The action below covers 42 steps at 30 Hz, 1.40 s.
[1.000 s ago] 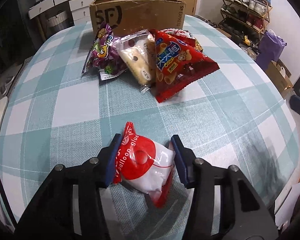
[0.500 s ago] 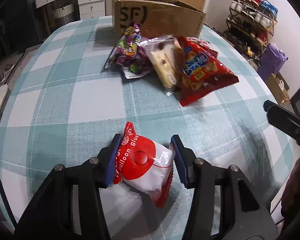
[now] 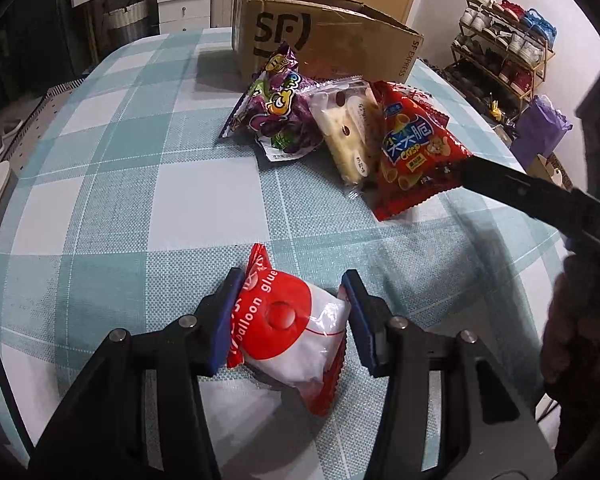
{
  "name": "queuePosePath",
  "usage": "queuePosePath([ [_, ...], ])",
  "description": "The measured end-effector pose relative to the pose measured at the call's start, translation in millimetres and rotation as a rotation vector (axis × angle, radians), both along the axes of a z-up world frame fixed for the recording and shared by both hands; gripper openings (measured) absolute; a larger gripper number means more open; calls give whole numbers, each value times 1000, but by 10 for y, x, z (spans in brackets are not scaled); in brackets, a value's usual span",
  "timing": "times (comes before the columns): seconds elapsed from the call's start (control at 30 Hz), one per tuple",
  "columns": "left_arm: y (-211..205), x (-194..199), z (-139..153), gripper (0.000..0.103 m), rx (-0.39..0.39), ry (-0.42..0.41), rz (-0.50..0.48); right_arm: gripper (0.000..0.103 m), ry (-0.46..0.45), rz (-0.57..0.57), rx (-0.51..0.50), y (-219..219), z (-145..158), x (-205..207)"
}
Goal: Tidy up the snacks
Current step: 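Grasp the red-white balloon candy bag with the left gripper while the right grasps the red chip bag, then lift both bags and carry them over the cardboard box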
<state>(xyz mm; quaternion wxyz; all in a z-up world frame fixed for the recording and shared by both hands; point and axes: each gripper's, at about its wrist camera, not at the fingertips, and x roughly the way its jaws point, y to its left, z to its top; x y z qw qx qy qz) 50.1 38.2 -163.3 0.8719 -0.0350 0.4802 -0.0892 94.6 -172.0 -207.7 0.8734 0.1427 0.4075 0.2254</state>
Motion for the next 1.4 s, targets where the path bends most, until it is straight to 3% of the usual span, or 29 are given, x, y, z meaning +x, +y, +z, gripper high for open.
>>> queuePosePath([
  [0.57,210,100,4,47,-100,36,14,81,84,19,65,267,-232,543],
  [0.6,214,100,3,47,-101,36,15,79,85,16,71,270,-238,557],
  [0.67,220,108,4,47,-105,38,14,69,86,15,85,276,-251,582],
  [0.7,226,114,6,47,-106,39,14,59,85,12,88,276,-262,594],
  [0.83,251,135,37,47,-103,35,21,42,97,32,127,284,-318,613],
  [1.4,189,41,332,47,-92,-28,16,38,37,43,190,103,-44,243],
])
